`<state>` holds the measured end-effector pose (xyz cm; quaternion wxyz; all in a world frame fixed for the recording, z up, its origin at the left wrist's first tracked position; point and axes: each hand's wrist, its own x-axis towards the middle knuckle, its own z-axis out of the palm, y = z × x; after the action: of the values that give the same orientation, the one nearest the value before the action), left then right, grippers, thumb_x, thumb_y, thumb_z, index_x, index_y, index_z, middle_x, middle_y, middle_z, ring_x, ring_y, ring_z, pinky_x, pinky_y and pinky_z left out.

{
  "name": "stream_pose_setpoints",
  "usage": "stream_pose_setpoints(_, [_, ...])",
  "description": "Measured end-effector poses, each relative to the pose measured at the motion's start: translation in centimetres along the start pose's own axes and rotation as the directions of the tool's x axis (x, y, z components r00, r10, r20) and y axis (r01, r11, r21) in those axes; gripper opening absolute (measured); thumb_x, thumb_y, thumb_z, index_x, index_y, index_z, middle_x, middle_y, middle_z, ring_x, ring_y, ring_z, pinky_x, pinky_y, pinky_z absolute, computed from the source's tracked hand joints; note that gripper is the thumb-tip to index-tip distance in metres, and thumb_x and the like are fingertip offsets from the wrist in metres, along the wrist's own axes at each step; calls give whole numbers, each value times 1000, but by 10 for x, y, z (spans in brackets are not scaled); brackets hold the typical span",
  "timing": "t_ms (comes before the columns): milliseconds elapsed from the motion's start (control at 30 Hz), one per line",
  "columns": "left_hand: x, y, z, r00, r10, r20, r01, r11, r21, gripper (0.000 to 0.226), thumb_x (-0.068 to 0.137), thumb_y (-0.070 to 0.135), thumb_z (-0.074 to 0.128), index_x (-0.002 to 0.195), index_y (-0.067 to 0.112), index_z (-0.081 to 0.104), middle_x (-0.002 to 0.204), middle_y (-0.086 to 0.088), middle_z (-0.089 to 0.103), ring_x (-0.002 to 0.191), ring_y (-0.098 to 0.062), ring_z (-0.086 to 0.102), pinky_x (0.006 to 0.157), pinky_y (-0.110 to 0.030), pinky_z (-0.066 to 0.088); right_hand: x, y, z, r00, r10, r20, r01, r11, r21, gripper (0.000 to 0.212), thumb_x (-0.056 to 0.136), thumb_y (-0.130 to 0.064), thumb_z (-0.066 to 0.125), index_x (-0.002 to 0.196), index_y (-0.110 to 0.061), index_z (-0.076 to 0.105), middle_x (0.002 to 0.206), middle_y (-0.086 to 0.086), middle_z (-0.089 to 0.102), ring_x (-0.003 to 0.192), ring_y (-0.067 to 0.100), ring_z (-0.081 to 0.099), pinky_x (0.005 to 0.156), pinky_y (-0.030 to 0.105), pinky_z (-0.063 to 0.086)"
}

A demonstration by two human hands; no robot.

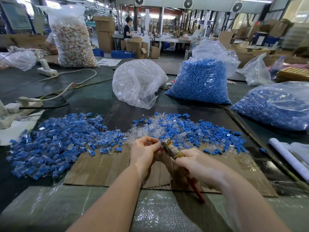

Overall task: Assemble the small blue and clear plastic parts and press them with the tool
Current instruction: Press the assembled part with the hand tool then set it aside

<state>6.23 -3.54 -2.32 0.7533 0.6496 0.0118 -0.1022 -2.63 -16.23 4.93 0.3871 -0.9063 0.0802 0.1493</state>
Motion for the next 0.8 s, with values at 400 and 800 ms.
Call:
stream_pose_setpoints(400, [-1, -2, 0, 999, 33, 5, -33, 997, 65, 7, 84, 1, 63, 86, 8, 63, 78, -9, 66, 55, -3, 64, 51, -14, 49, 13, 5, 12, 996, 2, -87, -15, 989, -146, 25, 99, -24, 41, 73, -23, 41, 76, -5, 47, 63, 5, 43, 51, 20, 30])
stream_pose_setpoints(800, [-2, -5, 1, 992, 119, -46, -116, 991, 63, 12, 85, 0, 61, 83, 12, 63, 77, -7, 67, 62, -5, 66, 53, -17, 50, 10, 17, 25, 957, -96, -272, 98, 995, -5, 18, 85, -25, 60, 101, -17, 62, 98, 4, 63, 83, 15, 62, 70, 28, 51])
